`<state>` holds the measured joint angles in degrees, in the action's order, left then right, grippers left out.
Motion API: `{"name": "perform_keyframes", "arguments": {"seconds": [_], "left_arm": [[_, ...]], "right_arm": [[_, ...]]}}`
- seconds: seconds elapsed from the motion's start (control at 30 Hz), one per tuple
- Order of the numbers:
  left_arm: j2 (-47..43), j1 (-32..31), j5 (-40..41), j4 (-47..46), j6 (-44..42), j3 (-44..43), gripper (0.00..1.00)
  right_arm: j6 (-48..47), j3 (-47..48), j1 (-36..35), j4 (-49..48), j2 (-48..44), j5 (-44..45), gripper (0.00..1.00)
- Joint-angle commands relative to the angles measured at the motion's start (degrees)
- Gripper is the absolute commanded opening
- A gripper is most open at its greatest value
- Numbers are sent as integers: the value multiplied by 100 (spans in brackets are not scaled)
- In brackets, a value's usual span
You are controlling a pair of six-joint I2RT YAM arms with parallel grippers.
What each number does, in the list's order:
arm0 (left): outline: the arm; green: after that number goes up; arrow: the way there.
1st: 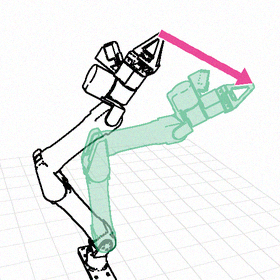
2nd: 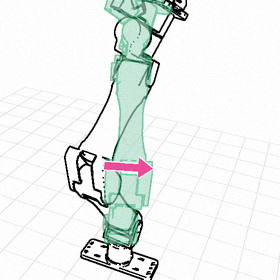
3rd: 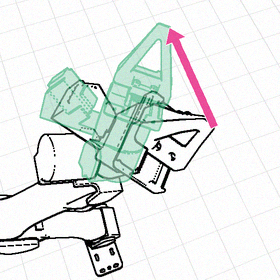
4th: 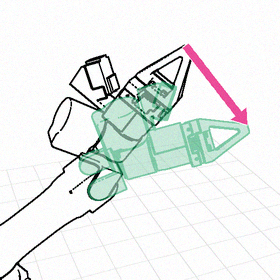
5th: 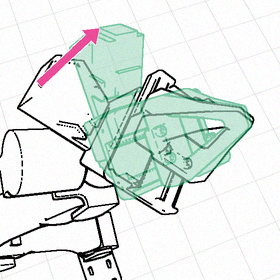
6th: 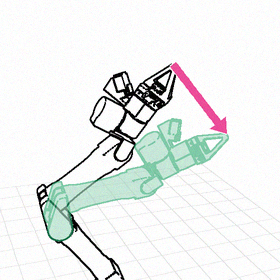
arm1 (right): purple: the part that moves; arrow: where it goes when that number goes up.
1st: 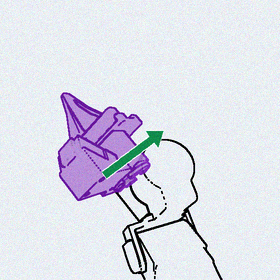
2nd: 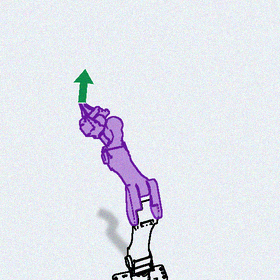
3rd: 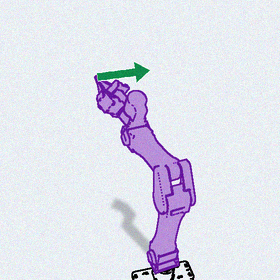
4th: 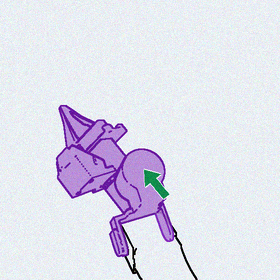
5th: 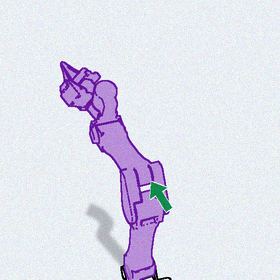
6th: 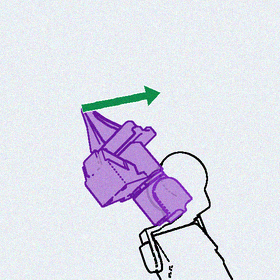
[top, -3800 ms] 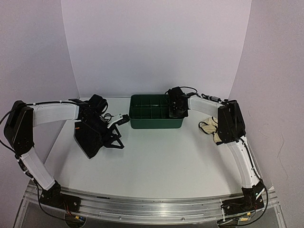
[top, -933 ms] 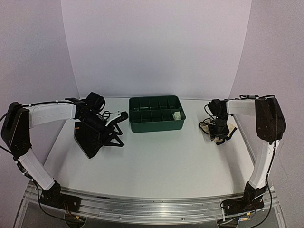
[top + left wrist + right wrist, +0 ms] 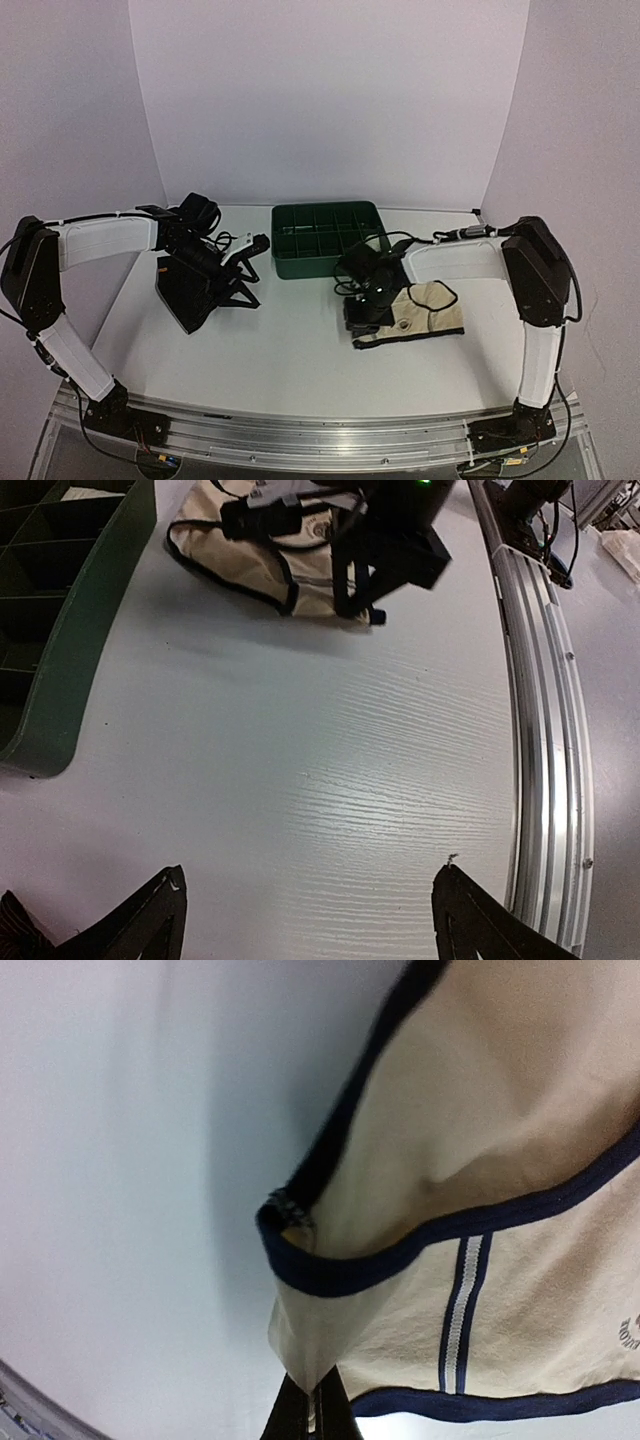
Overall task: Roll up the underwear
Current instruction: Move the underwear to the center of the board, then fold the underwear at the center of the board.
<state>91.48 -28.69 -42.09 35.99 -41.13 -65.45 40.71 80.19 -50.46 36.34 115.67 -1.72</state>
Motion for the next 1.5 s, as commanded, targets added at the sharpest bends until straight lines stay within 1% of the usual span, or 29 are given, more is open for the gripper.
{"name": "perform_keyframes", "arguments": {"seconds": [0.0, 0.1, 0.17, 0.23, 0.3, 0.37, 0.47, 0.5, 0.6, 0.67, 0.73, 0.87, 1.0, 1.1, 1.2, 1.27, 1.33, 1.4, 1.47], "left_arm": [[-200, 22, -286, 41, -623, -1, 84], [-217, 21, -415, 189, -1150, 103, 83], [-249, 21, -509, 302, -1478, 190, 82], [-285, 19, -602, 374, -1770, 273, 81], [-316, 7, -670, 417, -1990, 365, 80], [-347, -35, -707, 395, -2199, 469, 78], [-342, -265, -611, 287, -2473, 712, 77], [-329, -425, -476, 223, -2588, 816, 77], [-265, -986, 108, -50, -2961, 1137, 77], [-156, -1211, 427, -209, -3287, 1293, 77], [24, -1251, 580, -343, -3583, 1334, 77], [379, -1253, 1003, -718, -4308, 1460, 75], [670, -1254, 1082, -850, -4562, 1391, 69], [828, -1258, 1111, -788, -4606, 1369, 69], [906, -1286, 1230, -695, -4802, 1543, 68], [919, -1353, 1312, -607, -4912, 1683, 68], [941, -1435, 1355, -466, -4953, 1762, 68], [965, -1578, 1319, -272, -4954, 1738, 69], [931, -1734, 1045, 115, -4930, 1580, 73]], "right_arm": [[789, 1309, -844, -256, 835, -355, 0], [344, 2399, -1159, -271, 1467, -956, 1], [148, 2683, -1182, -282, 1542, -1172, 17], [-183, 2702, -1180, -283, 1351, -1134, 31], [-651, 2513, -1167, -278, 949, -1011, 41], [-1063, 2092, -1163, -271, 443, -840, 45], [-1323, 1132, -1125, -251, -450, -373, 46], [-1104, 729, -1051, -206, -777, -133, 46], [204, -356, -700, -49, -1547, 190, 46], [1057, -979, -538, 171, -1917, 468, 46], [1608, -1416, -508, 466, -2090, 611, 46], [2058, -1892, -505, 526, -1880, 381, 46], [2060, -1801, -495, 494, -1436, 217, 43], [1896, -1657, -476, 415, -1144, 216, 39], [1755, -1651, -367, 398, -902, 66, 34], [1737, -1816, -232, 412, -882, 201, 30], [1634, -1969, -25, 433, -930, 571, 29], [1297, -1971, 220, 478, -875, 853, 28], [871, -1799, 466, 592, -654, 979, 28]]}}
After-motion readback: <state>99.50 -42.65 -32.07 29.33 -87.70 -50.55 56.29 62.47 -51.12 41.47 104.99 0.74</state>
